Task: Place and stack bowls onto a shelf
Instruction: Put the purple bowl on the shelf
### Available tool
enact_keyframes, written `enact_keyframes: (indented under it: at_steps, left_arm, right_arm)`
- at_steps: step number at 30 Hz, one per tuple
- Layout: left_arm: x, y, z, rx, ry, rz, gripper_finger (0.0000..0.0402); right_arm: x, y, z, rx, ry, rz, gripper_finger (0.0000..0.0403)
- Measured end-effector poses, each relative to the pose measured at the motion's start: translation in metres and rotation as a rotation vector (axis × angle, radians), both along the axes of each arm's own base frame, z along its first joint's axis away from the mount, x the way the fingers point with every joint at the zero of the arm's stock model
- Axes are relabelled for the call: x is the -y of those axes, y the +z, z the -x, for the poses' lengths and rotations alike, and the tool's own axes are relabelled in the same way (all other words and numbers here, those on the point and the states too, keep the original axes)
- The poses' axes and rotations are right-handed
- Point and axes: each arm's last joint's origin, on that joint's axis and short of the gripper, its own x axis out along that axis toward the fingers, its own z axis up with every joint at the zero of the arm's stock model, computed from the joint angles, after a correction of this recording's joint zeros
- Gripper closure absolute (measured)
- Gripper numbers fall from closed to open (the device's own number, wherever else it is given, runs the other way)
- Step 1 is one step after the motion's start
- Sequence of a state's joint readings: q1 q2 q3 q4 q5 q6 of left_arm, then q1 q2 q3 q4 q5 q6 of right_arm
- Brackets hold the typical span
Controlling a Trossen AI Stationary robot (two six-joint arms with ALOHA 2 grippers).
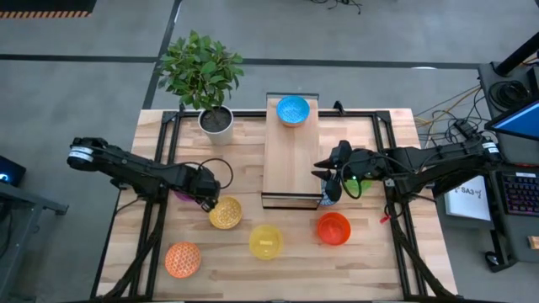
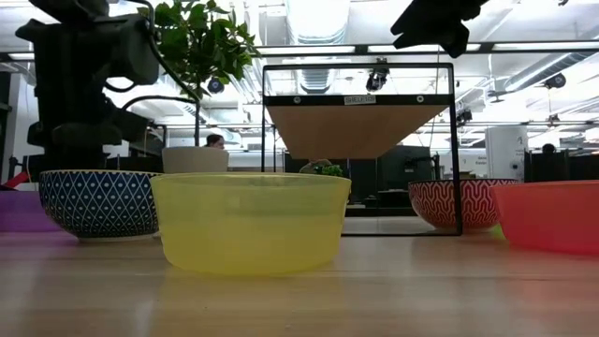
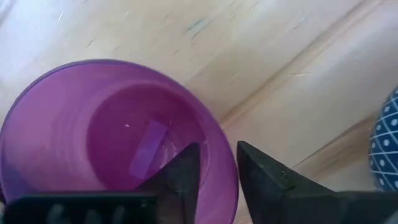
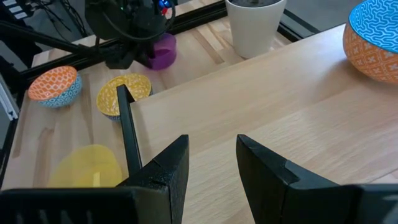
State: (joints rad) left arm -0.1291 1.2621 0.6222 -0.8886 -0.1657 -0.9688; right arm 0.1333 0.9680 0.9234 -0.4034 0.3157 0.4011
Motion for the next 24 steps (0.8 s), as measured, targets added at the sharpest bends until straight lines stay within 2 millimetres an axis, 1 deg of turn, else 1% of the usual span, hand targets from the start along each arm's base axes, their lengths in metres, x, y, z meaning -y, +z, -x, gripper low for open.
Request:
enact_keyframes:
  at_steps: [4, 5, 8, 11, 14, 17, 24]
  left_arm:
    - [0.000, 0.001, -0.001, 0.001, -0.013, 0.000, 0.0386]
    - [0.000, 0.001, -0.001, 0.000, -0.013, 0.001, 0.0393]
    - [0.001, 0.003, -0.002, 0.006, -0.023, 0.007, 0.0395]
    - [0.001, 0.011, -0.006, 0.011, -0.048, 0.011, 0.0400]
    - [0.002, 0.028, -0.012, 0.011, -0.101, 0.008, 0.0401]
    - [0.003, 0.050, -0.020, 0.026, -0.166, -0.020, 0.0401]
    - [0.004, 0.106, -0.041, 0.157, -0.376, -0.140, 0.0401]
  right_arm:
    - [0.000, 0.000, 0.000, 0.000, 0.000, 0.000, 0.0280]
    - [0.000, 0.000, 0.000, 0.000, 0.000, 0.000, 0.0280]
    - [0.000, 0.000, 0.000, -0.001, 0.000, 0.000, 0.0280]
    - [0.000, -0.001, 0.000, -0.008, 0.001, 0.002, 0.0280]
    - [-0.002, -0.003, 0.001, -0.021, 0.012, 0.004, 0.0280]
    - [-0.007, -0.009, 0.002, -0.039, 0.044, 0.010, 0.0280]
    - [-0.017, -0.029, 0.006, -0.085, 0.075, 0.007, 0.0280]
